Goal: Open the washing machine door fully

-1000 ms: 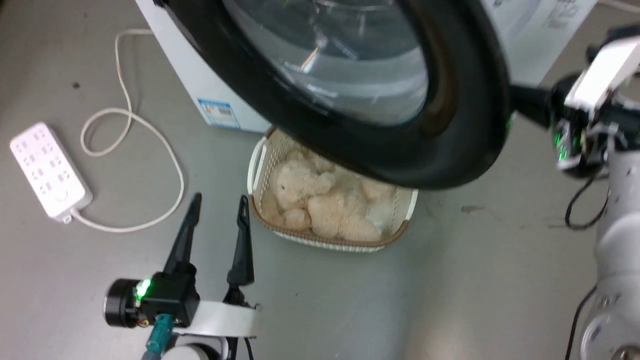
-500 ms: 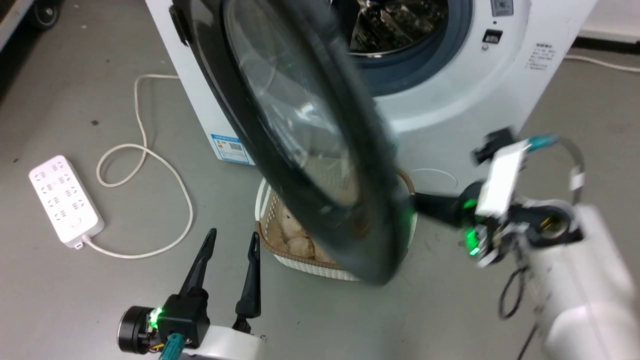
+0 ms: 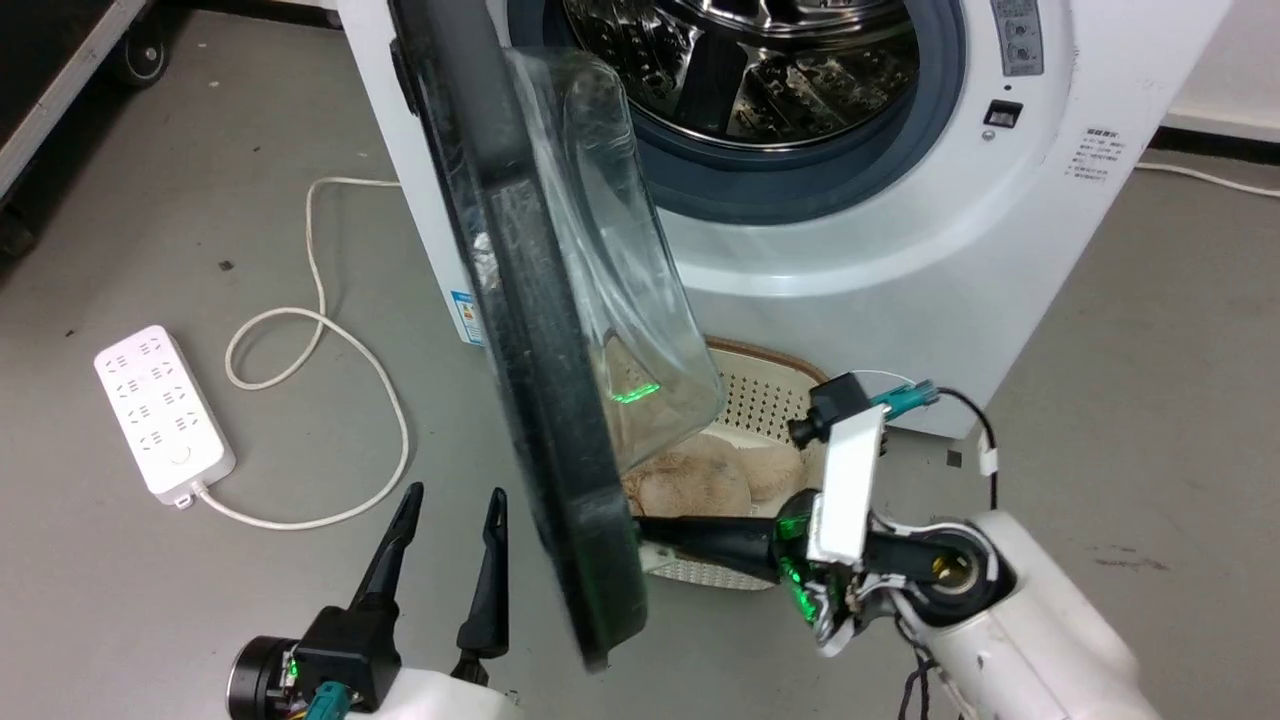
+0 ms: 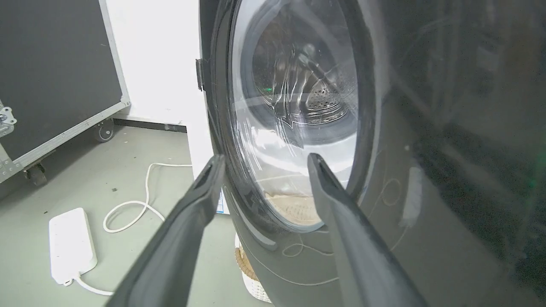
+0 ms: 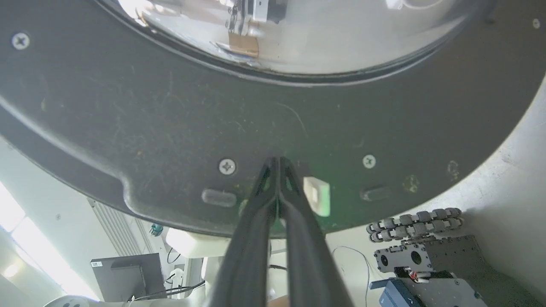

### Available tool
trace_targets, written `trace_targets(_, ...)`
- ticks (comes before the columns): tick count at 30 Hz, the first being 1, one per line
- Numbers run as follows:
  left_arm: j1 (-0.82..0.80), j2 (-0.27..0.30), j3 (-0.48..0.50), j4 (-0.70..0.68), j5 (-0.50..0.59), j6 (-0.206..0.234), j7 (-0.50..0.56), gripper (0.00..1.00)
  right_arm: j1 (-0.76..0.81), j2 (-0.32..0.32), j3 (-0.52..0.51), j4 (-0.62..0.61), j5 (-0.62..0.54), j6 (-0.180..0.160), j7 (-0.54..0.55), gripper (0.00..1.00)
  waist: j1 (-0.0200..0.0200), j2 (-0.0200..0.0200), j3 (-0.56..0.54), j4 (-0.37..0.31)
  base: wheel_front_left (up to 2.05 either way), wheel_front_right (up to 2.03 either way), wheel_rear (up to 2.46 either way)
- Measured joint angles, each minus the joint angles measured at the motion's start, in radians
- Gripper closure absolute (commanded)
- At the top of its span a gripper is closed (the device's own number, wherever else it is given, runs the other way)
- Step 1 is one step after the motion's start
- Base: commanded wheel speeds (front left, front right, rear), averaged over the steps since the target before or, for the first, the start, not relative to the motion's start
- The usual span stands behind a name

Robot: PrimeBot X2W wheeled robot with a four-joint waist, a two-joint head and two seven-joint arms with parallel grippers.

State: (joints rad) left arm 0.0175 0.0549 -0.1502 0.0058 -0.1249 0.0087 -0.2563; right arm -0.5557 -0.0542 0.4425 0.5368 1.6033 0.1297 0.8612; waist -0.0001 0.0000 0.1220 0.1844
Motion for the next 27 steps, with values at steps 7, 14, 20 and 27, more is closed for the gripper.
trace_targets(7, 0.012, 0.003, 0.023, 0.011, -0.004, -0.002, 0.0, 0.0, 0.012, -0.012, -0.016, -0.014, -0.008, 0.0, -0.154, 0.0, 0.0001, 0.0, -0.033, -0.014, 0.0, 0.0, 0.0)
trace_targets(14, 0.029, 0.004, 0.052, 0.032, -0.043, -0.012, 0.0, 0.0, 0.126, -0.194, -0.082, -0.244, -0.34, 0.0, -0.561, 0.0, 0.0, 0.0, -0.082, -0.062, 0.0, 0.0, 0.0)
trace_targets(20, 0.042, 0.009, 0.066, 0.047, -0.064, -0.03, 0.0, 0.0, 0.26, -0.273, -0.174, -0.318, -0.742, 0.0, -0.92, 0.0, 0.0, 0.0, -0.114, -0.1, 0.0, 0.0, 0.0)
trace_targets(27, 0.065, 0.023, 0.075, 0.052, -0.074, -0.035, 0.0, 0.0, 0.453, -0.147, -0.41, -0.384, -1.231, 0.0, -1.078, 0.0, 0.0001, 0.0, -0.141, -0.139, 0.0, 0.0, 0.0)
